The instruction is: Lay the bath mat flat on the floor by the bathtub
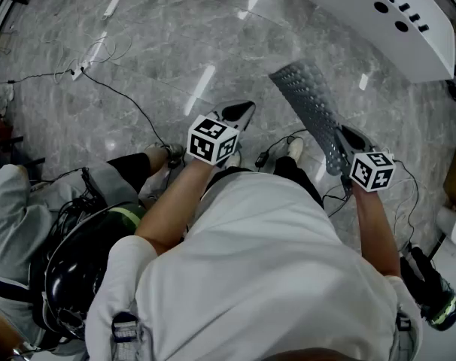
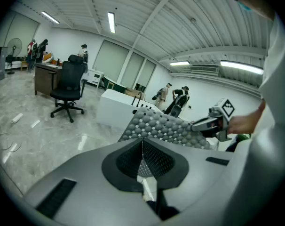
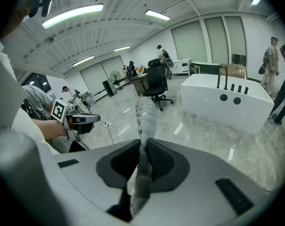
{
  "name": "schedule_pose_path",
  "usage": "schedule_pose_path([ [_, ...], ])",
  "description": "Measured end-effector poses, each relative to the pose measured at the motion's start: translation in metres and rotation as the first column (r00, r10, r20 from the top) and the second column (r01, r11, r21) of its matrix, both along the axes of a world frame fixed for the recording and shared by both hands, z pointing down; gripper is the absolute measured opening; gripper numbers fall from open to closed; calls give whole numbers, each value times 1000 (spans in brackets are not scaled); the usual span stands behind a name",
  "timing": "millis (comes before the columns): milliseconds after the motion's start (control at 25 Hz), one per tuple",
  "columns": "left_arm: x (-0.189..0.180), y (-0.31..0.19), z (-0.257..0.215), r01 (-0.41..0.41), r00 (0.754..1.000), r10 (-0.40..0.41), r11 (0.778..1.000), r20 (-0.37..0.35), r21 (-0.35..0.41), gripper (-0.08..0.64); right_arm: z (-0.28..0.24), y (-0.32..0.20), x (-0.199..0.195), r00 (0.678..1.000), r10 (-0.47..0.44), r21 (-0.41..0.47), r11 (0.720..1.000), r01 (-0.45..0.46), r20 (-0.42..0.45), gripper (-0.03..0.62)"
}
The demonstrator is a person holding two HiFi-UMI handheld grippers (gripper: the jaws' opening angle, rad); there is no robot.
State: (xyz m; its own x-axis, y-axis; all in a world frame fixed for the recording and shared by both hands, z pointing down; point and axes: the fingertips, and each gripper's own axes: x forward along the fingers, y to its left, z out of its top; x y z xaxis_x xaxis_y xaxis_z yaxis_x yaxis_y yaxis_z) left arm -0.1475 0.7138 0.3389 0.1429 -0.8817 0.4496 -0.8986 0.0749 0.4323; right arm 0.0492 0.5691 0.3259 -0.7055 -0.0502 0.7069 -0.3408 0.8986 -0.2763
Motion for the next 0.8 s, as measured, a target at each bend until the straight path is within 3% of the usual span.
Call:
schedule_pose_path([
  [120,-24,-53,-2,59,993,-61,998,102,23,20,-18,-5,-26,996,-25,-6,1000,26,84,63],
  [240,-17,-133,-29,-34,963,11,996,270,79,20,-22,-14,-20,992,-28,-48,998,34,126,63],
  [320,3,-181,-44,-62,956,28,992,293,107,20,-19,-26,3,990,-35,-80,996,46,139,61],
  [440,51,-224,-47,-100,962,63,987,266,128,20,-9,-38,46,989,-38,-96,994,52,140,61],
  [520,91,-230,-49,-124,979,92,977,184,171,20,-6,-33,79,993,-18,-95,995,30,121,61],
  [600,114,-219,-56,-93,991,72,977,111,194,20,-6,-25,98,994,-34,-107,993,45,99,60],
  [680,127,-195,-60,-39,996,26,986,81,163,20,-6,-15,112,993,-78,-126,988,88,85,60],
  [800,176,-171,-61,-53,996,45,992,72,114,20,-6,-7,160,996,-76,-144,986,82,52,60],
])
